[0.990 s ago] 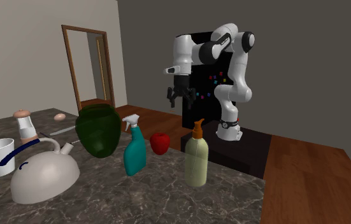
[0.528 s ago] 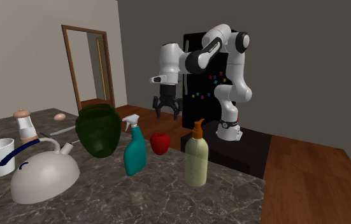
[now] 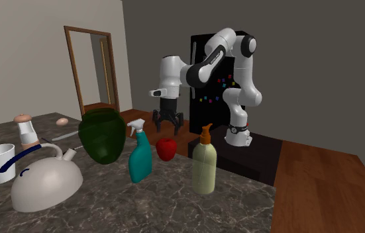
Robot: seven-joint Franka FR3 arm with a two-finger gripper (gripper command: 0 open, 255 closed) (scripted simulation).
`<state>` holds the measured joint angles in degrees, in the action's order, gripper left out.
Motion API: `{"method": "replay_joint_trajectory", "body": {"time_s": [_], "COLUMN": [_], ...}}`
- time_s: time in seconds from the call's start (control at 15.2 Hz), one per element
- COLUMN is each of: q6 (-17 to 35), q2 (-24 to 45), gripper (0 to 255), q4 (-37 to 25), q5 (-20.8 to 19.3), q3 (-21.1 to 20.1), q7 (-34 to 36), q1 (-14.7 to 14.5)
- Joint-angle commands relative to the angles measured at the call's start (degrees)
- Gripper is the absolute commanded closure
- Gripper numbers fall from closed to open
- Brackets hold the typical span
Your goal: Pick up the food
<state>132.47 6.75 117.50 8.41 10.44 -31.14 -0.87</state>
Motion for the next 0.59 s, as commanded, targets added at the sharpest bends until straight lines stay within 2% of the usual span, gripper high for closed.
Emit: {"method": "replay_joint_trajectory", "body": {"time_s": [0.0,0.13,0.2,0.53], "q6": [1.5,1.9,2.0,1.9], "q2": [0.7,0.9,0.9,0.8], "gripper": [0,0,255,255], "q4": [0.9,1.1,1.1,1.1], "q5": [0.4,0.5,0.5,0.5], "q3": [0.0,-0.1,-0.1,-0.1], "q7": [-0.4,-0.5,-0.5,-0.5], "q1": [0.1,0.1,0.1,0.1]}}
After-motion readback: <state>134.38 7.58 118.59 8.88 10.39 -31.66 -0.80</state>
